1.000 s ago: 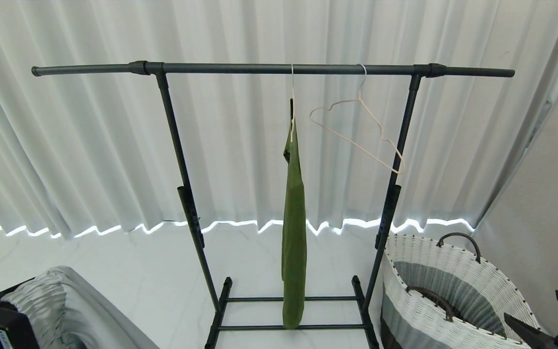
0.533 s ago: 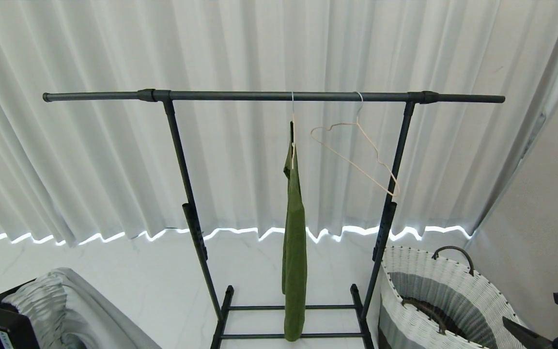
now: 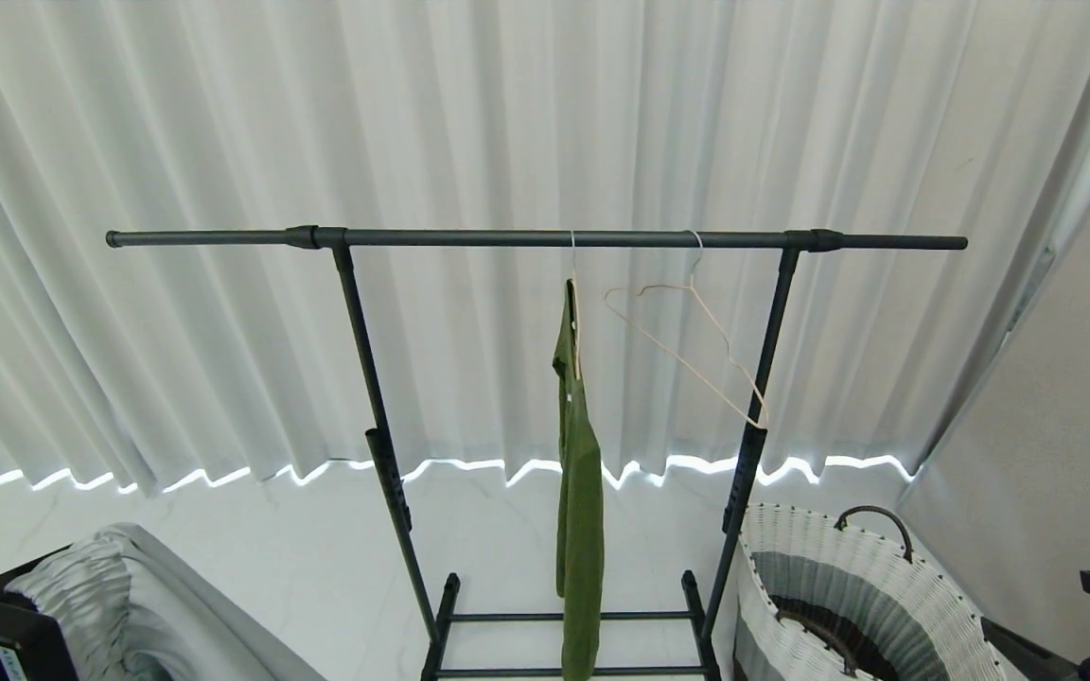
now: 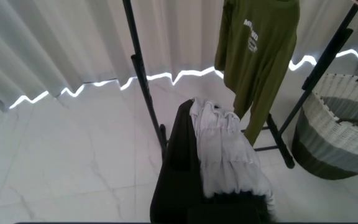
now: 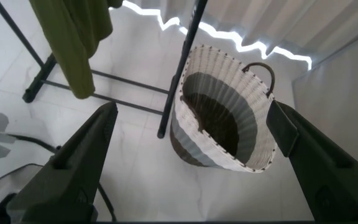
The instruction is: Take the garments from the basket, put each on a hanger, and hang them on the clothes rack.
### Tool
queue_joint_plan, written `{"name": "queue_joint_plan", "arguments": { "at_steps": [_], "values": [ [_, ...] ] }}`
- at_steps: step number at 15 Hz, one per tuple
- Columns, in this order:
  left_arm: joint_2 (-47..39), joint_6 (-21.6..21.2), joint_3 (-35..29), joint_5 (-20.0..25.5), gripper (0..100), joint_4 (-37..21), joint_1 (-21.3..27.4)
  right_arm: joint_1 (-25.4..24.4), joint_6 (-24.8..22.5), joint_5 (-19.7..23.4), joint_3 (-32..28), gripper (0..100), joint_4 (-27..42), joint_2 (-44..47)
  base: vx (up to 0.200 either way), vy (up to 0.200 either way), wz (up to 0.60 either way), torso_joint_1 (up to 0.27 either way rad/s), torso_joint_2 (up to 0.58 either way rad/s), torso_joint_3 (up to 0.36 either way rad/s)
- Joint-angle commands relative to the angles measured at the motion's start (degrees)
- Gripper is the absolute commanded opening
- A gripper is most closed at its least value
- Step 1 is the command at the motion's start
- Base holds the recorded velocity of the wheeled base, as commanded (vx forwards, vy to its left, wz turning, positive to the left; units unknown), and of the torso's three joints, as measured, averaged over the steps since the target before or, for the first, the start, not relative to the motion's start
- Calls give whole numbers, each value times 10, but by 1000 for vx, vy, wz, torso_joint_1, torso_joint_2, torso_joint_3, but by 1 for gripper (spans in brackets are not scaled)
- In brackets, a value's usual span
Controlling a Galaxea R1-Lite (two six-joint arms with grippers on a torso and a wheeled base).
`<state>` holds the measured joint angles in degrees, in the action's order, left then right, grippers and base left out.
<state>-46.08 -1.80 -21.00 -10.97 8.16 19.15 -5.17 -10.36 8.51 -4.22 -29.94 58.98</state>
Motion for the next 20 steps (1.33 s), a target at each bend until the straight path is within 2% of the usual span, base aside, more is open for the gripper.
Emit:
{"name": "queue_joint_plan", "arguments": {
  "at_steps": [1, 4, 11, 14, 20],
  "values": [
    [-3, 0, 0, 0, 0, 0, 0, -12, 0, 6, -4, 100, -1, 7, 0, 0, 0, 90, -173, -100],
    [-8, 0, 0, -3, 0, -1, -1, -33, 2, 27, -5, 100, -2, 18, 0, 0, 0, 28, -45, -32],
    [-11, -1, 3, -3, 0, -1, -1, -33, 5, 35, -7, 100, -3, 29, 200, 0, 0, 0, -4, 0],
    [-10, -24, 11, -3, 0, -1, -1, -33, 5, 35, -6, 100, -2, 28, 200, 0, 0, 12, 5, 1],
    [-9, -26, 11, -3, 0, -1, -1, -33, 5, 35, -6, 100, -3, 29, 200, 0, 0, 4, 1, 2]
  ]
}}
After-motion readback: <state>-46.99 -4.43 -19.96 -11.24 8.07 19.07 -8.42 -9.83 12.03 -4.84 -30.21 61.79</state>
